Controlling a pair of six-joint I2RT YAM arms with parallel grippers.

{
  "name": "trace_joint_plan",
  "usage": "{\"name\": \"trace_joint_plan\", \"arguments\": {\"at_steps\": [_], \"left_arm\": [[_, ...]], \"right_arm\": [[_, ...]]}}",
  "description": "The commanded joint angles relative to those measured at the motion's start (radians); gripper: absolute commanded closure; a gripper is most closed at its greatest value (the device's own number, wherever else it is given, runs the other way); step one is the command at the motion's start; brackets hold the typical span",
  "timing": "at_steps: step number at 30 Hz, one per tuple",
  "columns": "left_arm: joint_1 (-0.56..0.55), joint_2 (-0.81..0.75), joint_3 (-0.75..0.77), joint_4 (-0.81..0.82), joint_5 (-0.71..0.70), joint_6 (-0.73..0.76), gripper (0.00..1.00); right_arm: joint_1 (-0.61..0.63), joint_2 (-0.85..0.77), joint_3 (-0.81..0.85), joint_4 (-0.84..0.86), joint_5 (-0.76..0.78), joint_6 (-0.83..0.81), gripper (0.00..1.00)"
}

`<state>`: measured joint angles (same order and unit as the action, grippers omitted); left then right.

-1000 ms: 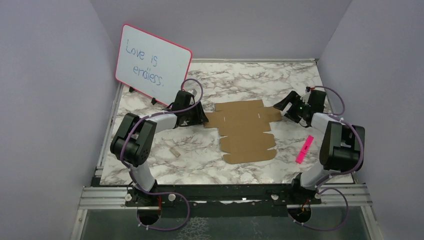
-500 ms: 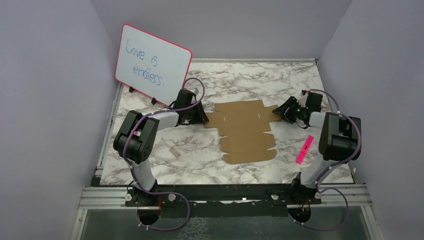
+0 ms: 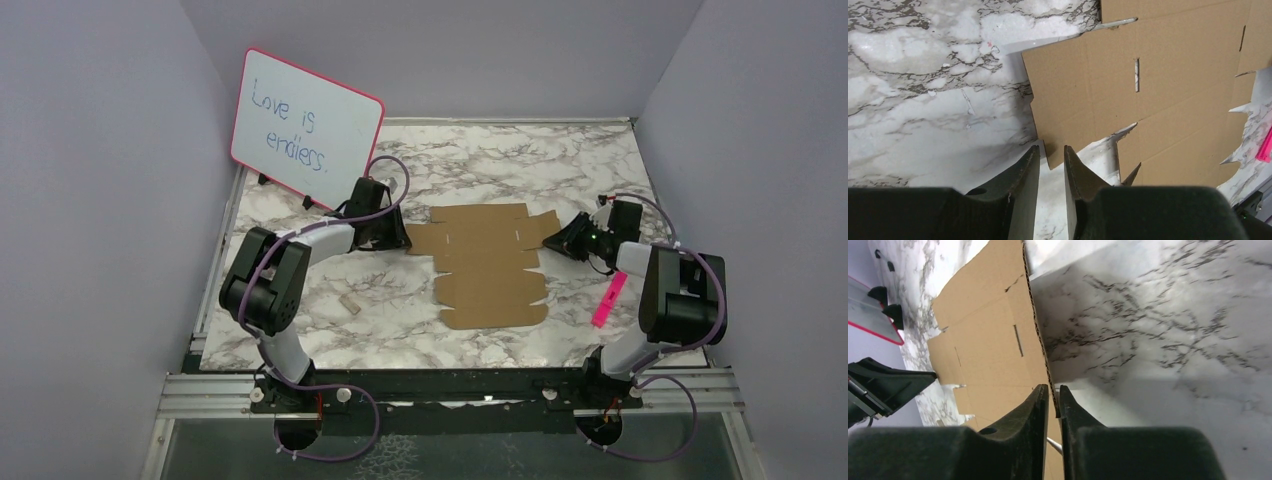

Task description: Fold the paper box

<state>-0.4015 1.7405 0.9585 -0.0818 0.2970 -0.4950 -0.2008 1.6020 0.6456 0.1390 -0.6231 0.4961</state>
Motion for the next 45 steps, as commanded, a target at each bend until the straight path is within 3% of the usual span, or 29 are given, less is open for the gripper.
{"name": "trace_joint_plan", "arguments": {"at_steps": [1,6,12,17,21,34,45], "left_arm": [[-0.002,-0.06,-0.029,-0.025,-0.027,0.027,0.76],[-0.002,-0.121,-0.073,-0.047,-0.054,0.029,0.76],[-0.002,-0.243,-0.142,-0.061,-0.1,0.015,0.73],[-0.003,-0.307,-0.176,-0.079,-0.145,0.001,0.59],[-0.005,-0.34,-0.2,-0.046,-0.13,-0.034,0.56],[-0.104,-0.156,-0.15,0.108,-0.033,-0.094,0.57],[-0.121,-0.042,-0.133,0.151,-0.016,-0.095,0.57]], "right_arm": [[0.042,-0.059,-0.027,-0.001,-0.013,-0.021,0.87],[0.085,-0.108,-0.061,-0.011,-0.022,-0.022,0.98],[0.199,-0.175,-0.052,-0.087,0.094,-0.061,0.99],[0.286,-0.192,-0.01,-0.16,0.221,-0.086,0.99],[0.369,-0.202,0.031,-0.223,0.357,-0.117,0.99],[0.633,-0.141,0.152,-0.363,0.815,-0.186,0.95],[0.866,-0.012,0.259,-0.485,1.178,-0.231,0.92]]}}
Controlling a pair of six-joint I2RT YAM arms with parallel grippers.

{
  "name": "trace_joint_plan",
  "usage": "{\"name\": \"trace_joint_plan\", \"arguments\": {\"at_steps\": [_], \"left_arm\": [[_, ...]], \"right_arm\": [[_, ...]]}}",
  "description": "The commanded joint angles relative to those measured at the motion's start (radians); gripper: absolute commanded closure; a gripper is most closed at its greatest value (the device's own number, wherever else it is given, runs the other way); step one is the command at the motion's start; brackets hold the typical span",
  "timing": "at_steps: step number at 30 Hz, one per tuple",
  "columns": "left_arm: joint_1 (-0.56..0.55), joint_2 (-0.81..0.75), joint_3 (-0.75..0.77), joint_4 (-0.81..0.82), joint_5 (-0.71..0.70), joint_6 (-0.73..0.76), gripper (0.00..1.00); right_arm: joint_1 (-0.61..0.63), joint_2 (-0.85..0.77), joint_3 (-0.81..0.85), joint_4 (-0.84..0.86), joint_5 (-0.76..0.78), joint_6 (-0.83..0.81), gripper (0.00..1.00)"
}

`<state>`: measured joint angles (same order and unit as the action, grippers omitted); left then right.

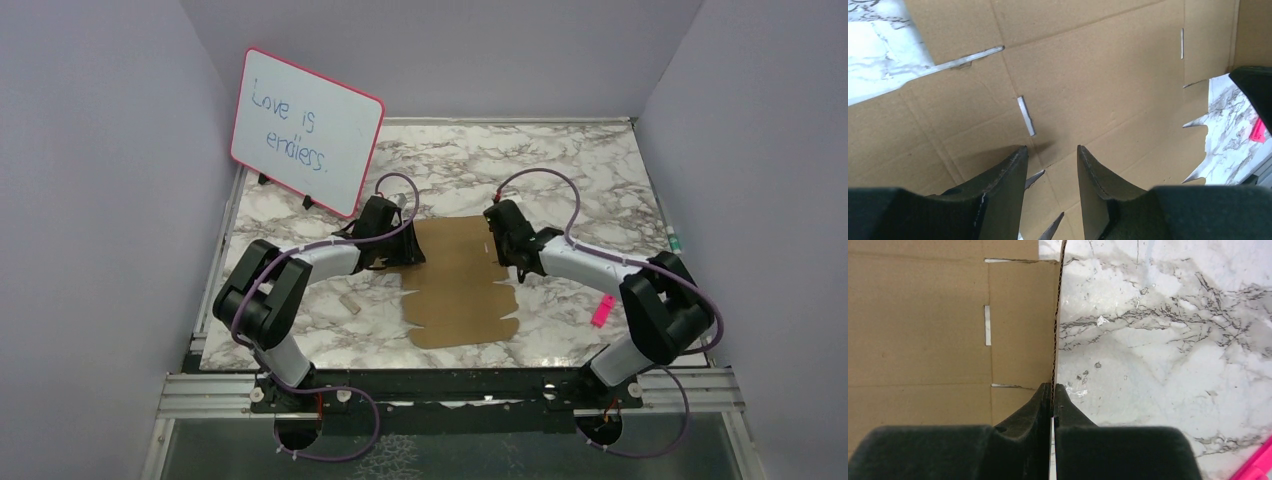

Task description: Fold the paper box

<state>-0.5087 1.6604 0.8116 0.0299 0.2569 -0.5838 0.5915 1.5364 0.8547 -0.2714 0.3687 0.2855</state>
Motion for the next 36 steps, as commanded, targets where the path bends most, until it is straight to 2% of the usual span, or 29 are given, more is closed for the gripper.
{"name": "trace_joint_plan", "arguments": {"at_steps": [1,8,11,18,23,27,30,36], "left_arm": [[-0.015,0.042,0.013,0.042,0.025,-0.008,0.58],[-0.022,0.056,0.012,0.052,0.028,-0.014,0.58],[-0.022,0.05,0.015,0.047,0.026,-0.009,0.58],[-0.021,-0.002,0.023,0.012,0.006,0.012,0.58],[-0.002,-0.069,0.032,-0.028,-0.022,0.037,0.54],[0.032,-0.156,0.02,-0.096,-0.063,0.065,0.48],[0.084,-0.218,-0.002,-0.131,-0.069,0.068,0.42],[0.209,-0.299,-0.052,-0.193,-0.084,0.07,0.26]], "right_arm": [[0.095,0.073,0.061,-0.087,0.217,-0.021,0.92],[0.224,0.216,0.151,-0.184,0.425,-0.006,0.89],[0.232,0.226,0.158,-0.188,0.42,0.001,0.87],[0.231,0.141,0.123,-0.131,0.369,-0.031,0.76],[0.228,0.095,0.108,-0.113,0.369,-0.046,0.69],[0.213,0.052,0.108,-0.111,0.342,-0.048,0.64],[0.201,0.009,0.104,-0.094,0.307,-0.044,0.52],[0.192,-0.045,0.098,-0.043,0.221,-0.042,0.39]]}}
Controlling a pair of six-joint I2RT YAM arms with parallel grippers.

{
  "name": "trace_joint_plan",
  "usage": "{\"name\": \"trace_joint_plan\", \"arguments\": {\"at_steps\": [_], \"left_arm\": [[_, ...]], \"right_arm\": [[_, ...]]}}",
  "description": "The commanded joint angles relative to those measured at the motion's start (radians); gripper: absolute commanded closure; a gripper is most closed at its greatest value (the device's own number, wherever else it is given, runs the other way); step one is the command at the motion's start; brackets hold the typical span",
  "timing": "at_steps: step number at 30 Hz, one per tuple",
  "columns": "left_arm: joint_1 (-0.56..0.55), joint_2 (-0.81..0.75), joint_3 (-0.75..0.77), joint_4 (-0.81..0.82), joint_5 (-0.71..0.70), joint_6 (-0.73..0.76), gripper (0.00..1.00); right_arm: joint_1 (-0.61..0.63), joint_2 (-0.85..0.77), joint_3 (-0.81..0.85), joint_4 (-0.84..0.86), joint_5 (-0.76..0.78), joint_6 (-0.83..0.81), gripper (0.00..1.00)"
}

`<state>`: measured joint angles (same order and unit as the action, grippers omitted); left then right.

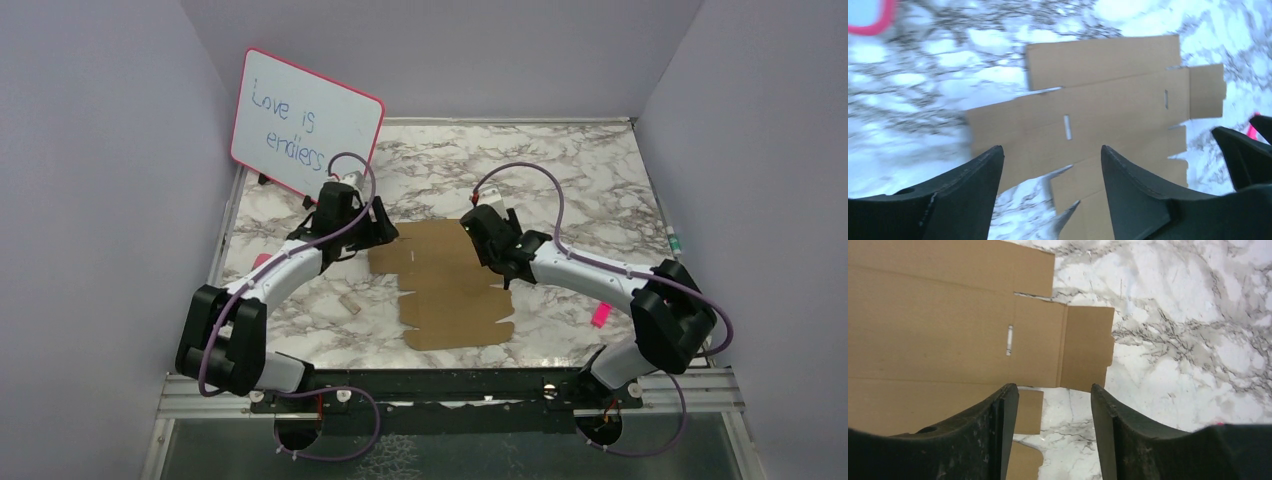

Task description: Fold the paper box

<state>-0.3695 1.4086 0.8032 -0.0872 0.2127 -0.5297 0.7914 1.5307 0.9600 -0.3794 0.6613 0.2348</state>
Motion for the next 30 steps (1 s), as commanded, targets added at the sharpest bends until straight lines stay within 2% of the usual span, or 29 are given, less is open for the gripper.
{"name": "trace_joint_plan", "arguments": {"at_steps": [1,5,13,19,27,30], "left_arm": [[0.084,-0.05,-0.048,-0.079,-0.035,0.012,0.24],[0.133,-0.036,-0.049,-0.106,-0.02,0.014,0.21],[0.181,0.056,-0.058,-0.053,0.092,-0.013,0.23],[0.182,0.137,-0.049,-0.025,0.158,-0.027,0.33],[0.18,0.146,-0.061,-0.004,0.176,-0.034,0.51],[0.172,0.144,-0.061,-0.002,0.17,-0.032,0.61]], "right_arm": [[-0.009,-0.042,-0.006,0.075,-0.091,0.012,0.37],[-0.009,-0.027,-0.004,0.14,-0.242,0.032,0.34],[-0.025,0.045,-0.047,0.325,-0.496,0.111,0.23],[-0.061,0.098,-0.091,0.447,-0.643,0.162,0.19],[-0.069,0.139,-0.152,0.546,-0.722,0.212,0.19],[-0.07,0.156,-0.171,0.576,-0.734,0.229,0.19]]}}
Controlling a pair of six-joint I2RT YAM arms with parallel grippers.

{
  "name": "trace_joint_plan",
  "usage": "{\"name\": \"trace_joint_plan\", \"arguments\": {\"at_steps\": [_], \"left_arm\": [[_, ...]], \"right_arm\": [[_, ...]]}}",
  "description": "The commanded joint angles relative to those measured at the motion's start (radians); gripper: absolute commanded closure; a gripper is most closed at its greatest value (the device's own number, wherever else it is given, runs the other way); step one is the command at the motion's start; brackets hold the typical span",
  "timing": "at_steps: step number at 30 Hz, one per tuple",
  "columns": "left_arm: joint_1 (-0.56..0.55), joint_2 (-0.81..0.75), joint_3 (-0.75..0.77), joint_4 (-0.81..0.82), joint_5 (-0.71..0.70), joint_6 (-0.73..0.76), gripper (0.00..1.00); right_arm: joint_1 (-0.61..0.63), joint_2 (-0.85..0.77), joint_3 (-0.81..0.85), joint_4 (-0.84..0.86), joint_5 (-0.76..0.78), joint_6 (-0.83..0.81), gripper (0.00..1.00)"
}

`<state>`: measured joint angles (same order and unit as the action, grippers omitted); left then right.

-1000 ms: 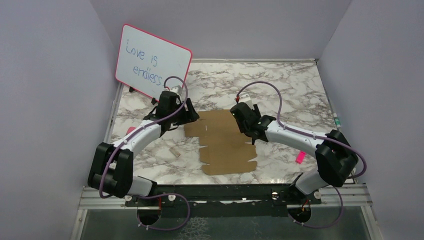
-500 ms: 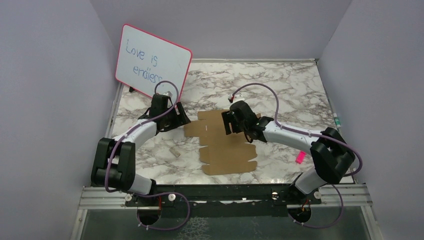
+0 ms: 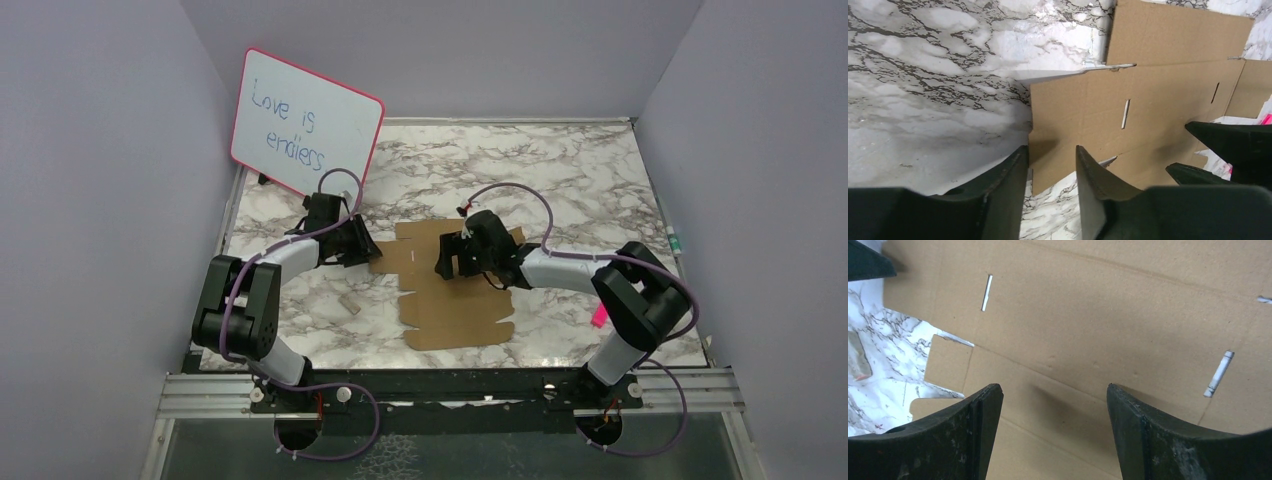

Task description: Fold the paper box

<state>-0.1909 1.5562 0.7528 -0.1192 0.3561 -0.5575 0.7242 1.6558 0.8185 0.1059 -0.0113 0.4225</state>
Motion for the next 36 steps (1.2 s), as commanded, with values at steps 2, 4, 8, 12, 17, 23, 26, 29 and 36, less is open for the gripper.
{"name": "trace_joint_plan", "arguments": {"at_steps": [2,4,8,12,17,23,26,29,36], "left_arm": [[-0.017,-0.005,-0.004,0.027,0.016,-0.002,0.7],[-0.034,-0.007,0.012,-0.001,-0.014,0.01,0.79],[-0.122,-0.01,0.104,-0.125,-0.203,0.076,0.87],[-0.185,0.002,0.158,-0.204,-0.327,0.107,0.89],[-0.245,0.038,0.219,-0.278,-0.454,0.133,0.93],[-0.304,0.086,0.294,-0.344,-0.554,0.148,0.93],[-0.334,0.117,0.337,-0.389,-0.606,0.158,0.93],[-0.37,0.14,0.38,-0.427,-0.663,0.165,0.93],[-0.449,0.223,0.473,-0.502,-0.783,0.18,0.92]], "right_arm": [[-0.003,0.042,-0.041,0.109,-0.067,0.052,0.19],[-0.004,0.052,-0.054,0.128,-0.071,0.062,0.19],[-0.004,0.061,-0.075,0.149,-0.076,0.084,0.19],[-0.004,0.059,-0.091,0.168,-0.083,0.096,0.19],[-0.003,0.068,-0.104,0.188,-0.098,0.115,0.19],[-0.003,0.076,-0.12,0.207,-0.105,0.134,0.19],[-0.004,0.069,-0.127,0.208,-0.097,0.14,0.19],[-0.005,0.059,-0.132,0.209,-0.087,0.143,0.19],[-0.004,0.05,-0.141,0.22,-0.082,0.154,0.19]]}}
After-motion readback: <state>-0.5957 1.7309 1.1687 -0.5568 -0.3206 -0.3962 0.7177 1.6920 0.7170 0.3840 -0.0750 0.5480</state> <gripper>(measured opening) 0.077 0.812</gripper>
